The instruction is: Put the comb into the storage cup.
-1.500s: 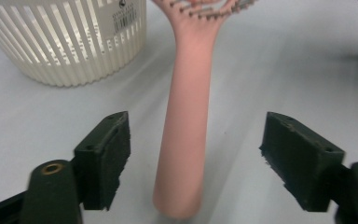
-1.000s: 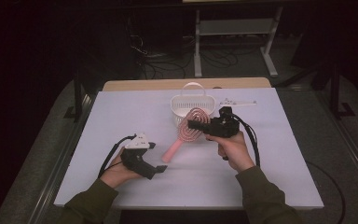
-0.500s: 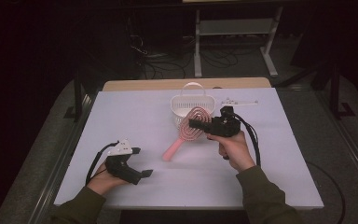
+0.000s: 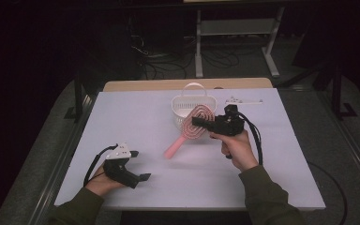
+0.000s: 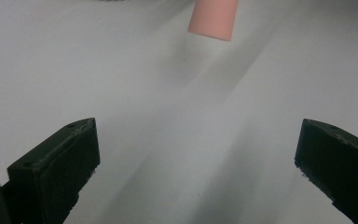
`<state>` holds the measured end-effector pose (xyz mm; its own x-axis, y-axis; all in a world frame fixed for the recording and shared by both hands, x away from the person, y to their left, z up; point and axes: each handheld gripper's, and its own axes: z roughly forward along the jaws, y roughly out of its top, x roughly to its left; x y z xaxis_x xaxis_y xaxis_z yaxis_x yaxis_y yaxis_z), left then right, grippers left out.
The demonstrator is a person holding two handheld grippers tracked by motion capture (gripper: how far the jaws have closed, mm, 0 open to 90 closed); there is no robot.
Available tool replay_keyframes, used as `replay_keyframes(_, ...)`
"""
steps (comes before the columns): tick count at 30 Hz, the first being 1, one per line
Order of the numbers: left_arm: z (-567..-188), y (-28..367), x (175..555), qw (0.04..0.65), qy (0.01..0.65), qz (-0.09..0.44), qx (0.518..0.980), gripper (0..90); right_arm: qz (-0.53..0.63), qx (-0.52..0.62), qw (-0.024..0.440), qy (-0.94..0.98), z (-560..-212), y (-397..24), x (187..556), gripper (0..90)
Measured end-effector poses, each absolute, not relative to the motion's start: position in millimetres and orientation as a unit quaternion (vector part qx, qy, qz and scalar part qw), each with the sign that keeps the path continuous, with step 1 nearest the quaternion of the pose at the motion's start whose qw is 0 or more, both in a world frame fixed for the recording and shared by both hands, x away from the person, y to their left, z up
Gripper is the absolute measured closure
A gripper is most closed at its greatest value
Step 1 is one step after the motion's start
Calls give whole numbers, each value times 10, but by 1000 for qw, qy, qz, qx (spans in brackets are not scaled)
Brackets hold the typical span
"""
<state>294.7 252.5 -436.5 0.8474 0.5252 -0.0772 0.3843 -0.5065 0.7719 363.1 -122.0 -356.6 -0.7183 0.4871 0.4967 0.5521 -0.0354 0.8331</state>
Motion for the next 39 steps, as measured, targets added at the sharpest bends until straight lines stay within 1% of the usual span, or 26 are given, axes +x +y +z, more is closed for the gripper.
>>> replay_keyframes(11, -4359, 2523, 2946, 417, 275, 83, 862, 0, -628, -378, 14, -680, -3432, -1359, 3677, 628)
replay_keyframes(24, -4368, 2507, 2931, 410, 267, 89, 867, 0, -639, -374, -5, -672, -3166, -1450, 3766, 628)
replay_keyframes(39, -4379, 2497, 2921, 409, 268, 87, 868, 0, -654, -382, -22, -652, -2978, -1563, 3882, 628)
